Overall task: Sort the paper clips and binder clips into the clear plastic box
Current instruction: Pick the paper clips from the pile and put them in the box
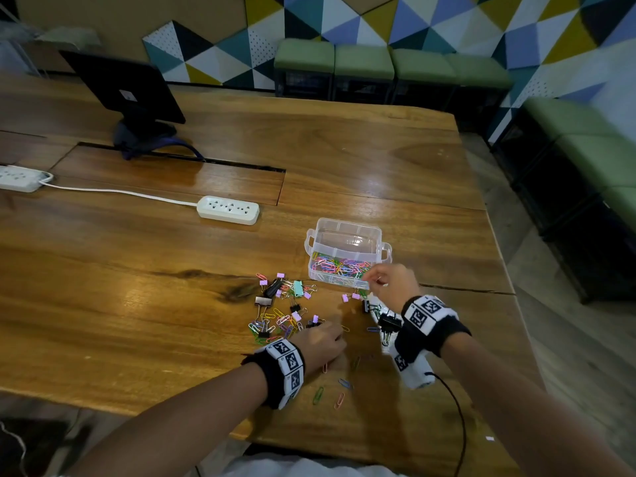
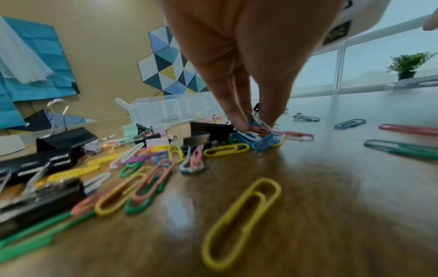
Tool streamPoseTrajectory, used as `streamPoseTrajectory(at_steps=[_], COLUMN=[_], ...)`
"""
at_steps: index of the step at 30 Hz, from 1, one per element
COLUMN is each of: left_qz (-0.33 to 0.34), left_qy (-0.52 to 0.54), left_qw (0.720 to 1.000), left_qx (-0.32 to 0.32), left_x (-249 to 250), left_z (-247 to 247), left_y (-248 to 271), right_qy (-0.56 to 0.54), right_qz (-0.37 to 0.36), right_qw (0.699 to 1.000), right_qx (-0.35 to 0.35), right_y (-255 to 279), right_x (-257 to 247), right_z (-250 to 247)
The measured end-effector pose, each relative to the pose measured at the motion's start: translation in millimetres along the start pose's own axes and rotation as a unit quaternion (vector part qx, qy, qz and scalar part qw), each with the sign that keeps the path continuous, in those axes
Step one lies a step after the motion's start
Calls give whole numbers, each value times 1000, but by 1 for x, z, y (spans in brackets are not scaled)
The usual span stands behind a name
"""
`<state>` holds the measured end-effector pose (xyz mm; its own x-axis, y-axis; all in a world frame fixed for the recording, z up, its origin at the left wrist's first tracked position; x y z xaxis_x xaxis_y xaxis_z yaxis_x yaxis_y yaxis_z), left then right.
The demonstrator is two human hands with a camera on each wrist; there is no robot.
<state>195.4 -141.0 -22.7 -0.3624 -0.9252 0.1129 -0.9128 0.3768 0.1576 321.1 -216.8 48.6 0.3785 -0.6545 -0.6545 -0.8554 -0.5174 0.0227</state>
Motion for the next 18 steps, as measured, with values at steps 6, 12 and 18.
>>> streamPoseTrajectory(at_steps=[6,12,18], left_qz=[-75,-137,-173], left_qy=[37,122,256], left_qw=[991,972,946], left_qx=[-101,-148,-98], left_x=[-6,-23,-51], left_z=[-11,-12,-30], left_y=[-10,-17,-10], right_qy=[121,125,111], right_qz=[-91,-59,-75], right_qw=[963,943,938], right_qx=[-224,-304,-320], right_y=[55,98,107], right_x=[-17,4,-6], right_z=[51,95,124])
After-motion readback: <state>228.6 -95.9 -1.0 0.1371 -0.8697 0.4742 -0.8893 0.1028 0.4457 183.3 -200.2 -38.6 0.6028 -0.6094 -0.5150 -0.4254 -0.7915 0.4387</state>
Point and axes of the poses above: each hand's wrist, its own y-axis away from the middle knuckle, its own z-axis out of the palm, x = y × z, the point moved 9 cm from there along -y, towards the middle knuckle, and after that the axes turned 14 degrees about -z, right-handed, at the moved point
